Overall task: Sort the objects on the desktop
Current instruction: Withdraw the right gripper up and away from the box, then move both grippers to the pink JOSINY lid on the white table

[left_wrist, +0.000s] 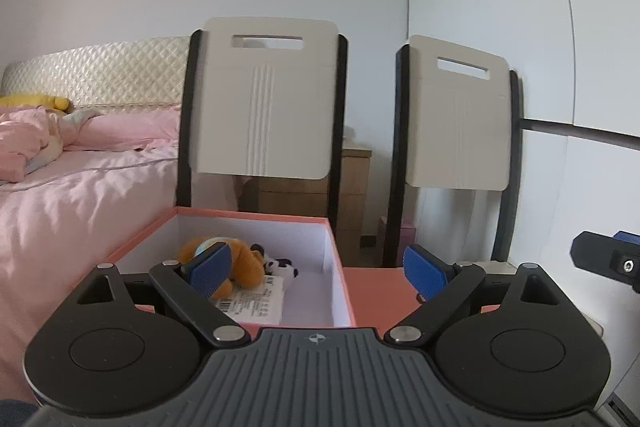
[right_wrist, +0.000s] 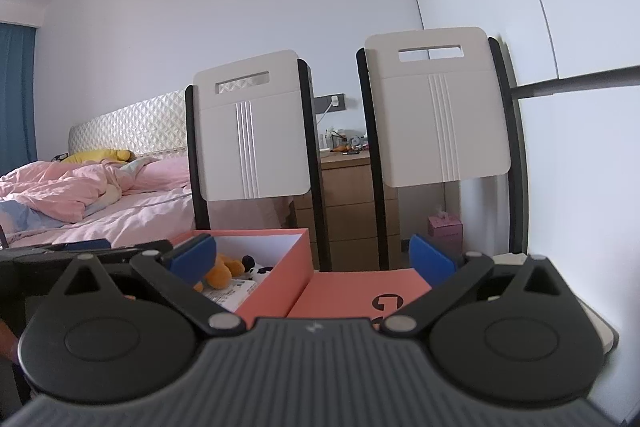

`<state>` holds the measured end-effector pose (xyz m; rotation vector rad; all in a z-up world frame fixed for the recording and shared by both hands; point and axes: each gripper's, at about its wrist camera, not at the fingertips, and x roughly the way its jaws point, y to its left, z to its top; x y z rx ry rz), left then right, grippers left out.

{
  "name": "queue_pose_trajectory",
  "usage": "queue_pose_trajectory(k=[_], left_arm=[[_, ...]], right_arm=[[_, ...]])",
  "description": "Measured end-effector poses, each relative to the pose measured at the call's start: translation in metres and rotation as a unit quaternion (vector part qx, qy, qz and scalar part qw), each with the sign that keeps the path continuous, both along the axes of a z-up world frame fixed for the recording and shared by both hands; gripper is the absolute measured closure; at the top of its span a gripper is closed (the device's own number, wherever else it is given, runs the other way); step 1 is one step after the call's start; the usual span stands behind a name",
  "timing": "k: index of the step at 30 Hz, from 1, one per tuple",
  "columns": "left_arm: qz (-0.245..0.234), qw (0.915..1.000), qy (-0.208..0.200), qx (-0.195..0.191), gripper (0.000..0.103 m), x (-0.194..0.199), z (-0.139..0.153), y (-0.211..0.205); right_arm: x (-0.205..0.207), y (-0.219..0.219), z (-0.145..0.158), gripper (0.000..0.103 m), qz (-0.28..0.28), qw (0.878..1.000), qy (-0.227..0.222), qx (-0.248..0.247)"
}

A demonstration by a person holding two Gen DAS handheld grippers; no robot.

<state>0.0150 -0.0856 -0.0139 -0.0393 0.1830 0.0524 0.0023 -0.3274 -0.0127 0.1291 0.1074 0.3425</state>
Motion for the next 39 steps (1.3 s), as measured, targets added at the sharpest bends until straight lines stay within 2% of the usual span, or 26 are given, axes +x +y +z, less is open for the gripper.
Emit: queue_pose_trajectory(k=[8,14,17,20,22,25,32,39], left_arm=[[0.007,0.9999,-0.009,-0.002,0.008,-0.011,-0.001,0.015],[-0.009,0.9999,-0.002,0.004,0.008,0.002,-0.003,0.011],[-0.012,0.9999,-0.006,0.01,0.008,0.011,-0.005,0.009],[0.027,0.9994,-0.022,0.003,0.008,0.018,-0.009,0.011],[0.025,0.9992,-0.029,-0.009,0.008,0.024,-0.011,0.015],[0.025,0.9989,-0.04,-0.004,0.008,0.034,-0.02,0.016],[0.028,0.9986,-0.043,-0.01,0.008,0.062,-0.05,0.025],[0.039,0.9988,-0.029,-0.005,0.008,0.08,-0.077,0.028]], right_arm=[[-0.01,0.013,0.009,0.0,0.0,1.0,-0.008,0.0],[-0.006,0.026,0.024,0.0,-0.005,1.0,-0.016,0.0],[0.002,0.029,0.026,0.0,-0.005,1.0,-0.03,0.0],[0.018,0.025,0.029,0.0,-0.005,0.999,-0.038,-0.003],[0.033,0.021,0.033,0.0,-0.013,0.999,-0.034,-0.014],[0.054,0.011,0.034,0.0,-0.035,0.998,-0.046,-0.022],[0.094,-0.018,-0.006,0.0,-0.039,0.995,-0.085,-0.018],[0.137,-0.027,-0.043,0.0,-0.026,0.997,-0.063,-0.03]])
